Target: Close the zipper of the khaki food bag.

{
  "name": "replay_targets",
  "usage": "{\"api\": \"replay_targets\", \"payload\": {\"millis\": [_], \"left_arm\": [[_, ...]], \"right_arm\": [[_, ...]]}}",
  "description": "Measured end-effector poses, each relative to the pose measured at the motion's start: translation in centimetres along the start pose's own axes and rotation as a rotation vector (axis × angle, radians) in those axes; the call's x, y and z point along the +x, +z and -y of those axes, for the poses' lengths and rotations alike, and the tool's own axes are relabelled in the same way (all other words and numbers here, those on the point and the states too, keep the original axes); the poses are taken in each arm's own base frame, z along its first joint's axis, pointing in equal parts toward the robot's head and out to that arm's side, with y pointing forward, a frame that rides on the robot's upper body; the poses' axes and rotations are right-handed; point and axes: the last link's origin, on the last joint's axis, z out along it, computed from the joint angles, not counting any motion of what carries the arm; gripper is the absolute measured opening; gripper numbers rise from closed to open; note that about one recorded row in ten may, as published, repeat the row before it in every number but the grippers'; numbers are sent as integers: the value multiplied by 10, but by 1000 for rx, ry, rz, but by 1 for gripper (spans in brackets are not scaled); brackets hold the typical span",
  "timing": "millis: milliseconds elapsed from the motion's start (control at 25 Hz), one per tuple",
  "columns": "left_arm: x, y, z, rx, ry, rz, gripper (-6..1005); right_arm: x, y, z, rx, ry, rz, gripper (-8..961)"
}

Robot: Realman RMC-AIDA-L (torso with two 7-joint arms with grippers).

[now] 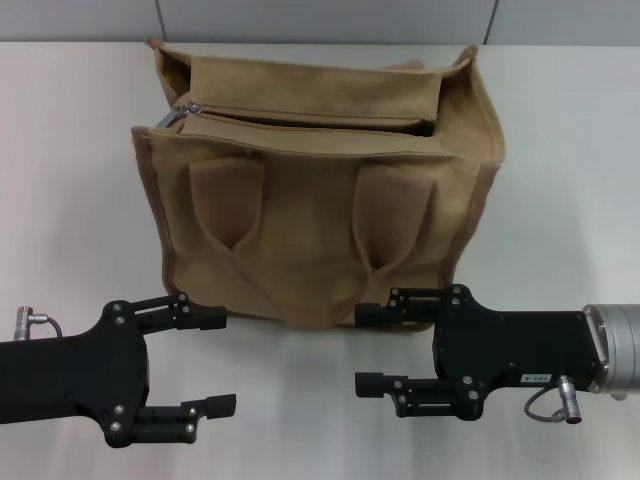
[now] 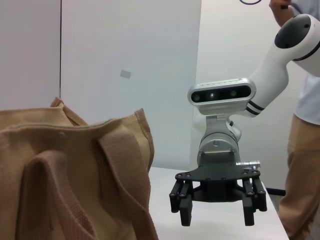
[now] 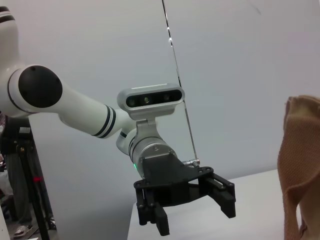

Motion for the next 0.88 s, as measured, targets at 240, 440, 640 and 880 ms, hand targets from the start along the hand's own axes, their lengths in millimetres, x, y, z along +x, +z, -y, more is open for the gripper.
{"api": "replay_targets", "payload": {"millis": [240,440,640,880], "left_arm": [[0,0,0,1,-1,-1,785],[1,-5,2,55,2,-26,779],[5,-23,10,301,15,-224,772],[3,-47,13,598,33,-384,765]], "right_arm": [[0,1,0,-2,0,4,666],[0,3,-2,-8,-11,13,666],[1,5,-4,-12,-7,23,666],[3,13,-11,-18,-54,58,666]]}}
